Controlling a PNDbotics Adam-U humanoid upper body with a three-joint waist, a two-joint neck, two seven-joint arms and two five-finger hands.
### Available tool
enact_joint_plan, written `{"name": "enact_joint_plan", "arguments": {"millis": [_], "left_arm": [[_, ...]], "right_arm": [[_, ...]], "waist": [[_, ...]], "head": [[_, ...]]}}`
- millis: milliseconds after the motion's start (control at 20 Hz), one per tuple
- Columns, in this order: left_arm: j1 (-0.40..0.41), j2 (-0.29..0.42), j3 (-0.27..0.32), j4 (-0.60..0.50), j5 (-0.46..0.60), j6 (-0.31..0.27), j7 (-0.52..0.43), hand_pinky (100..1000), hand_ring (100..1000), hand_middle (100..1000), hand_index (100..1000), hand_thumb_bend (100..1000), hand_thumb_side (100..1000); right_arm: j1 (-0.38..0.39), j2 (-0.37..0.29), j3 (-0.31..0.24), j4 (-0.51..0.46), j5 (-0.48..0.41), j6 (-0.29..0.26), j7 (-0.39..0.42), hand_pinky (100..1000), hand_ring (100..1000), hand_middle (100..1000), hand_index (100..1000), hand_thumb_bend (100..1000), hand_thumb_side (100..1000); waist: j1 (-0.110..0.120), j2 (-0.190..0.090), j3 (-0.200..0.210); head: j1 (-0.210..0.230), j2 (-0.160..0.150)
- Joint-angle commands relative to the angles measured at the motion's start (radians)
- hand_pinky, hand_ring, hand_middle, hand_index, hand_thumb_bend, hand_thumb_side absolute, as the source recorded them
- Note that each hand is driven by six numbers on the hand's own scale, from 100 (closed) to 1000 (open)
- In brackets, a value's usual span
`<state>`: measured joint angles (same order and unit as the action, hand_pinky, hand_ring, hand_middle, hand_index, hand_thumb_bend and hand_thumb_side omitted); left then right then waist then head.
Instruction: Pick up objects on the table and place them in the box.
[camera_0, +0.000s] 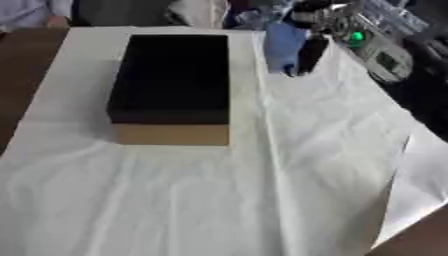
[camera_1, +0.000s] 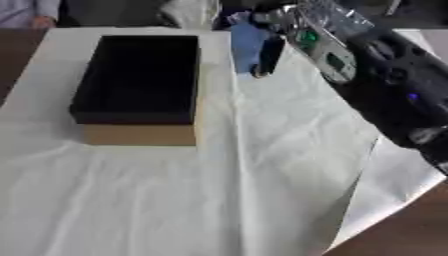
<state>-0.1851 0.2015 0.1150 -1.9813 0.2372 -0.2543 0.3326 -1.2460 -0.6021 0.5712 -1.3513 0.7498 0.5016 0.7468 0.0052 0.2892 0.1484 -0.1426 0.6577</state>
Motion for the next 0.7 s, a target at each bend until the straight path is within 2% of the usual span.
{"name": "enact_joint_plan", "arguments": {"millis": [50, 350, 700], "left_arm": [[-0.007, 0.016, 0.000, -0.019, 0.002, -0.003, -0.004, 960, 662, 644, 835, 100, 489], [-0.006, 0.012, -0.004, -0.019, 0.006, -0.002, -0.007, 960, 662, 644, 836, 100, 489], [-0.009, 0.008, -0.008, -0.019, 0.011, 0.000, -0.012, 960, 661, 644, 836, 100, 490]], "right_arm": [[-0.058, 0.060, -0.015, -0.027, 0.039, 0.198, 0.160, 797, 776, 587, 649, 100, 100], [-0.101, 0.192, -0.023, 0.019, 0.090, 0.218, 0.160, 785, 761, 587, 653, 100, 100], [-0.110, 0.275, -0.020, 0.085, 0.125, 0.215, 0.160, 783, 762, 591, 657, 100, 100]], "waist": [[0.005, -0.020, 0.001], [0.009, -0.023, 0.011], [0.010, -0.020, 0.021]], "head": [[-0.007, -0.006], [-0.022, -0.006], [-0.033, -0.007]]}}
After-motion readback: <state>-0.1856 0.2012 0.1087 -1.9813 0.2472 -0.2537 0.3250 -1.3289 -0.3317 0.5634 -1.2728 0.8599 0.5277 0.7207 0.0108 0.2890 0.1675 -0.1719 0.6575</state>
